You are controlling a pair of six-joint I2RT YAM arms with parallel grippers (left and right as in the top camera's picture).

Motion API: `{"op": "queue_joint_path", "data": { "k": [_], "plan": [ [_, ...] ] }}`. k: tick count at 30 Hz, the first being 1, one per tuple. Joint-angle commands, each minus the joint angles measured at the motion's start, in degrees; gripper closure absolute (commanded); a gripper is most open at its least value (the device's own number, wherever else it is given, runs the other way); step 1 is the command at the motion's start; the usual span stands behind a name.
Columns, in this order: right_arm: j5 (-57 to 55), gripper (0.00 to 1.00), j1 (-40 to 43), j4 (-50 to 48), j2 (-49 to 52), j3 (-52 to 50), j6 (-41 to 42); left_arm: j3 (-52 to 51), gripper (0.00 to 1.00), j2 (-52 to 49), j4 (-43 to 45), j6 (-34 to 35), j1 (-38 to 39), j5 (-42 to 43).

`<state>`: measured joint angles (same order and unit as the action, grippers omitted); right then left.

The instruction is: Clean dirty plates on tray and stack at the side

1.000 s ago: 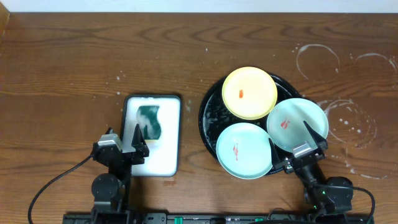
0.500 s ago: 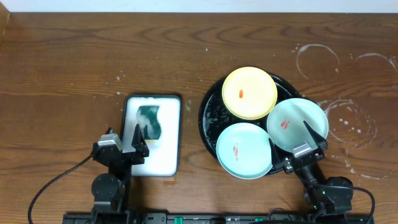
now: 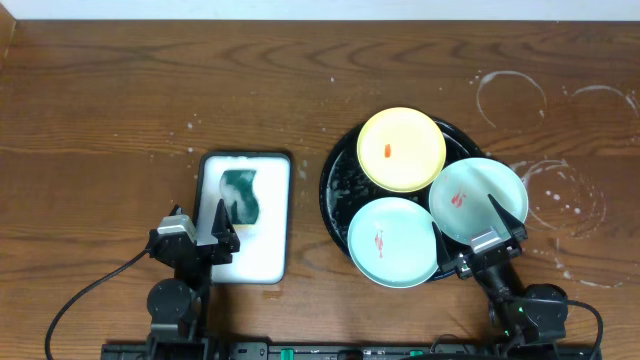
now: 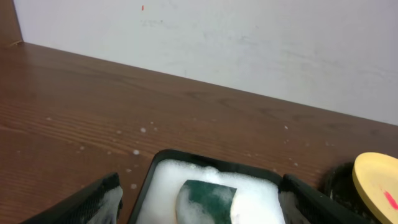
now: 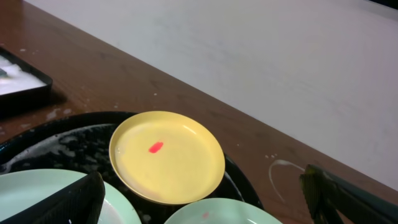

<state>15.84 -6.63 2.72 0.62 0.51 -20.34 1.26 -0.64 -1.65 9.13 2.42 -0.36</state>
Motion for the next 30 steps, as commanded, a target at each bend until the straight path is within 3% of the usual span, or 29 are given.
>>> {"op": "queue_joint_path", "data": {
  "k": [1, 11, 18, 22, 30],
  "plan": [
    [0.28, 0.01, -0.59, -0.48, -0.24, -0.2, -0.5, -1.03, 0.19, 0.42, -1.73, -0.46, 0.13, -0.24],
    [7.02, 0.01, -0.59, -2.29, -0.24, -0.11, 2.29, -0.37, 0.19, 0.42, 3.96, -0.28, 0.17, 10.29],
    [5.6, 0.01, -0.59, 0.37, 3.1, 11.37, 10.27, 12.52, 0.19, -3.98, 2.32, -0.31, 0.15, 10.25],
    [5.62, 0.01, -0.59, 8.83, 12.96, 24.5, 11.56, 27.69, 0.19, -15.15, -7.93, -0.28, 0.17, 11.63],
    [5.64, 0.01, -0.59, 34.45, 41.13, 56.68, 14.14, 64.48, 0.19, -44.7, -43.17, -0.28, 0.17, 16.68]
  ]
}}
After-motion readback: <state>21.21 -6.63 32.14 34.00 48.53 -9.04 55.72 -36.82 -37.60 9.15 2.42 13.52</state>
